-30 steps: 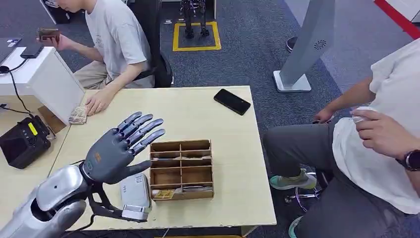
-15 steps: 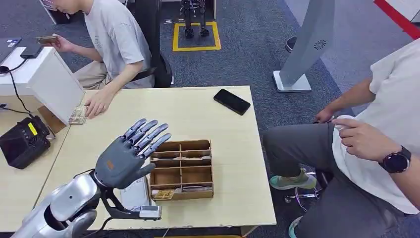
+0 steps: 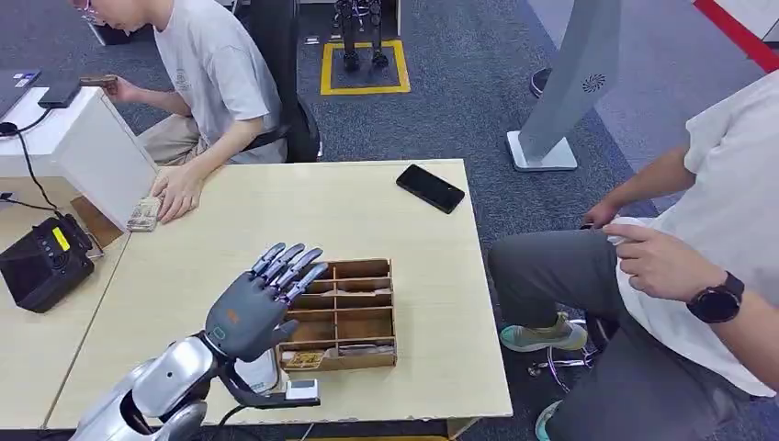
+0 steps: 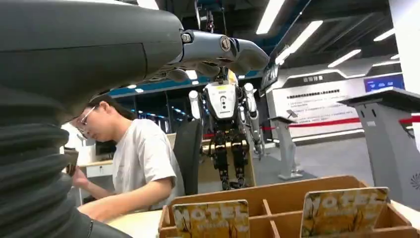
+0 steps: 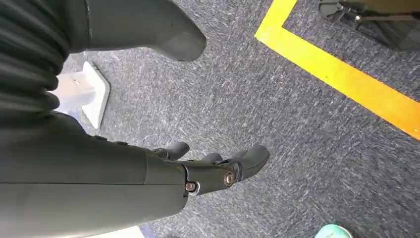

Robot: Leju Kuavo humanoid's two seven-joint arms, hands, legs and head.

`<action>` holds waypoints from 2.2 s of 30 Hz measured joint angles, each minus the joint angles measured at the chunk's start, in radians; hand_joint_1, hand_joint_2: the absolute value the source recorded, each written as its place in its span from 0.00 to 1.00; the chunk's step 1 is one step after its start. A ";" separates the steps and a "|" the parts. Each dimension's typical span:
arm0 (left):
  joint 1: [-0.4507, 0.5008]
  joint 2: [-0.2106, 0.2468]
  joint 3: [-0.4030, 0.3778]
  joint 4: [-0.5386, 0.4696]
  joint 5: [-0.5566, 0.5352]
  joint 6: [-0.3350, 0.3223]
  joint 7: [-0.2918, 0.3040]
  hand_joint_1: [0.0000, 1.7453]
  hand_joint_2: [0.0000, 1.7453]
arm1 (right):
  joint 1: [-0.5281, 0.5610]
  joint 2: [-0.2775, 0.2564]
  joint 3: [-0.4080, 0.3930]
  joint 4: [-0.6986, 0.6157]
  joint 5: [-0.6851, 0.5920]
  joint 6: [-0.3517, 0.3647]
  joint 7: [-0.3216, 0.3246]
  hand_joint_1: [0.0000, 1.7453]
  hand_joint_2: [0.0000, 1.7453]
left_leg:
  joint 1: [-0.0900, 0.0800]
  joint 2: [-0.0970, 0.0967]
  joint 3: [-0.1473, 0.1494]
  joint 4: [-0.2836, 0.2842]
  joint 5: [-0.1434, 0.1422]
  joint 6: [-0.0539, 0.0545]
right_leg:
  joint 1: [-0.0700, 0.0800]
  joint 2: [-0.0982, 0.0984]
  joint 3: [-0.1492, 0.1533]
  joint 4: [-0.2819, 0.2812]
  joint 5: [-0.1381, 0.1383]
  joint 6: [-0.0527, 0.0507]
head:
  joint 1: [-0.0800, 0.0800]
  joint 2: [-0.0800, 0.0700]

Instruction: Pass the card to the sensor for recognition and then transmit it.

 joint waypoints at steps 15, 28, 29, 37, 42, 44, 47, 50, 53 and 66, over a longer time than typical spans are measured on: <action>0.010 -0.040 0.001 0.041 0.097 -0.032 0.003 0.00 1.00 | -0.008 0.002 0.002 -0.008 0.008 -0.011 0.024 0.00 1.00 | 0.000 0.000 0.000 0.000 0.000 0.000 | 0.000 0.000 0.000 0.000 0.000 0.000 | 0.000 0.000; 0.028 -0.100 0.046 0.062 0.182 -0.054 0.031 0.00 1.00 | -0.012 0.006 0.014 -0.009 0.008 -0.019 0.025 0.00 1.00 | 0.000 0.000 0.000 0.000 0.000 0.000 | 0.000 0.000 0.000 0.000 0.000 0.000 | 0.000 0.000; 0.030 -0.104 0.048 0.065 0.182 -0.054 0.031 0.00 1.00 | -0.012 0.006 0.015 -0.009 0.007 -0.019 0.024 0.00 1.00 | 0.000 0.000 0.000 0.000 0.000 0.000 | 0.000 0.000 0.000 0.000 0.000 0.000 | 0.000 0.000; 0.038 -0.118 0.066 0.081 0.182 -0.054 0.032 0.00 1.00 | -0.012 0.007 0.021 -0.009 0.003 -0.018 0.021 0.00 1.00 | 0.000 0.000 0.000 0.000 0.000 0.000 | 0.000 -0.001 0.000 0.000 0.000 0.000 | 0.000 0.000; 0.038 -0.124 0.067 0.086 0.182 -0.054 0.032 0.00 1.00 | -0.012 0.007 0.021 -0.008 0.003 -0.018 0.021 0.00 1.00 | 0.000 0.000 0.000 0.000 0.000 0.000 | 0.000 -0.001 0.000 0.000 0.000 0.000 | 0.000 0.000; 0.038 -0.124 0.067 0.087 0.182 -0.054 0.032 0.00 1.00 | -0.012 0.007 0.021 -0.008 0.003 -0.018 0.021 0.00 1.00 | 0.000 0.000 0.000 0.000 0.000 0.000 | 0.000 -0.001 0.000 0.000 0.000 0.000 | 0.000 0.000; 0.039 -0.124 0.067 0.087 0.182 -0.054 0.032 0.00 1.00 | -0.012 0.007 0.021 -0.008 0.003 -0.018 0.021 0.00 1.00 | 0.000 0.000 0.000 0.000 0.000 0.000 | 0.000 -0.001 0.000 0.000 0.000 0.000 | 0.000 0.000; 0.039 -0.124 0.067 0.087 0.182 -0.054 0.032 0.00 1.00 | -0.012 0.008 0.021 -0.008 0.003 -0.018 0.020 0.00 1.00 | 0.000 0.000 0.000 0.000 0.000 0.000 | 0.000 -0.001 0.000 0.000 0.000 0.000 | 0.000 0.000; 0.039 -0.124 0.067 0.087 0.182 -0.054 0.032 0.00 1.00 | -0.012 0.008 0.021 -0.008 0.003 -0.018 0.021 0.00 1.00 | 0.000 0.000 0.000 0.000 0.000 0.000 | 0.000 -0.001 0.000 0.000 0.000 0.000 | 0.000 0.000; 0.034 -0.143 0.087 0.099 0.196 -0.054 0.042 0.00 1.00 | -0.013 0.011 0.025 -0.008 0.003 -0.018 0.023 0.00 1.00 | 0.000 0.000 0.000 0.000 0.000 0.000 | 0.000 0.000 0.000 0.000 0.000 0.000 | 0.000 0.000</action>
